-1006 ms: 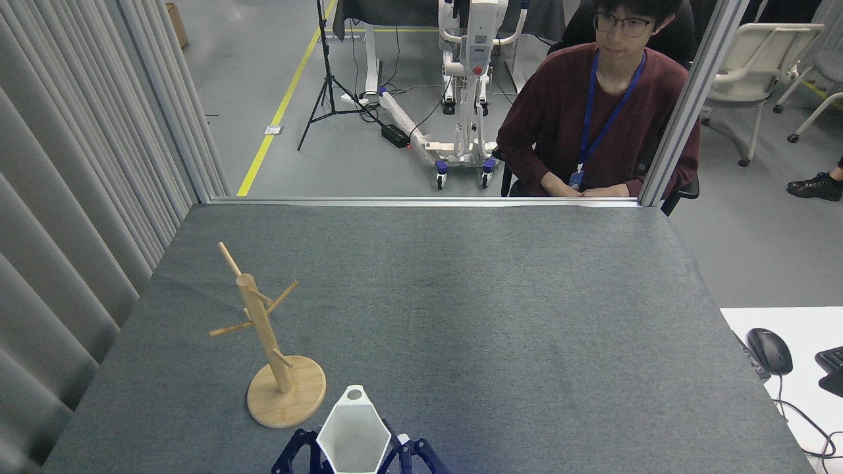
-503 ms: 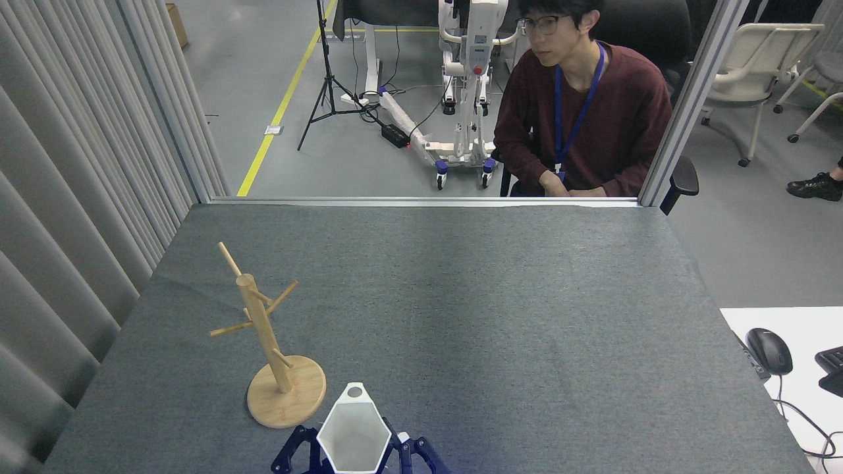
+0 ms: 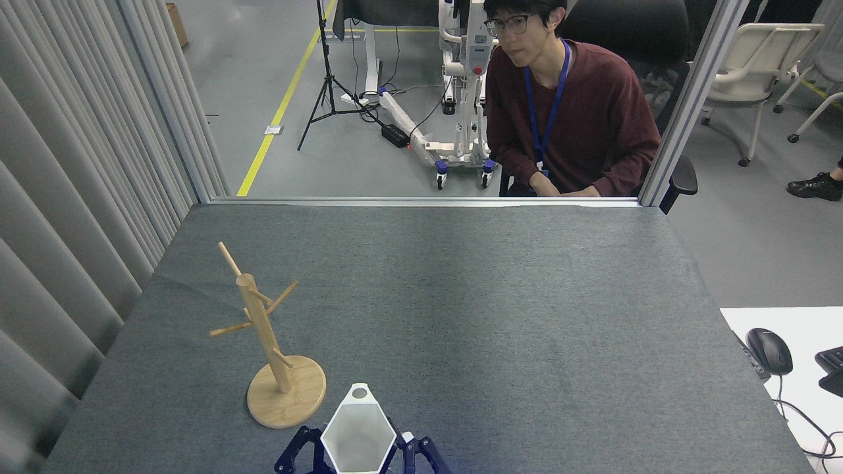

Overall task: Hang cup on storage rack
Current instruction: 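Grasp the cup with the left gripper beside the right gripper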

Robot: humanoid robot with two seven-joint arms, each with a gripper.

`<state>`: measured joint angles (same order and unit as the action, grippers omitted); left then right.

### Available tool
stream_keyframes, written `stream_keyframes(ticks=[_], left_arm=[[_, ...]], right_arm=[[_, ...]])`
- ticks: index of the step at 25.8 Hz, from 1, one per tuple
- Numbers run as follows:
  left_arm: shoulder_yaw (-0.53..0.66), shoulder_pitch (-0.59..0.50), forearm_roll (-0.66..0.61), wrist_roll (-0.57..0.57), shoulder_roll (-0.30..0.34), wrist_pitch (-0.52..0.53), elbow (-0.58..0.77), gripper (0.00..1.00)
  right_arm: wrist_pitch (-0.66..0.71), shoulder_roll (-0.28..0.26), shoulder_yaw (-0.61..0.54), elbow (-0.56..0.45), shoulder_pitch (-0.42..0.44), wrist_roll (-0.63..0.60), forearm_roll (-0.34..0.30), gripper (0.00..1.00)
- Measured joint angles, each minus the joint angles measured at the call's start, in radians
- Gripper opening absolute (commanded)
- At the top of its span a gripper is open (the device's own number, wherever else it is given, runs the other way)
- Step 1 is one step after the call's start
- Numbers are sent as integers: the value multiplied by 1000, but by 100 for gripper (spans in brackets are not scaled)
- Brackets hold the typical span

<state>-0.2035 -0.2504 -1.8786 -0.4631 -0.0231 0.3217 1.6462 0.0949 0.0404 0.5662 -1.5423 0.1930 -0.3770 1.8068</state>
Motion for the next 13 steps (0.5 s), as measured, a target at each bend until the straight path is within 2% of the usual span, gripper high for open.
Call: stream_keyframes(ticks=[13], left_arm=[[-7, 1, 0, -26, 1, 38, 2, 2]], right_arm=[[8, -8, -2, -45, 20, -17, -2, 98]])
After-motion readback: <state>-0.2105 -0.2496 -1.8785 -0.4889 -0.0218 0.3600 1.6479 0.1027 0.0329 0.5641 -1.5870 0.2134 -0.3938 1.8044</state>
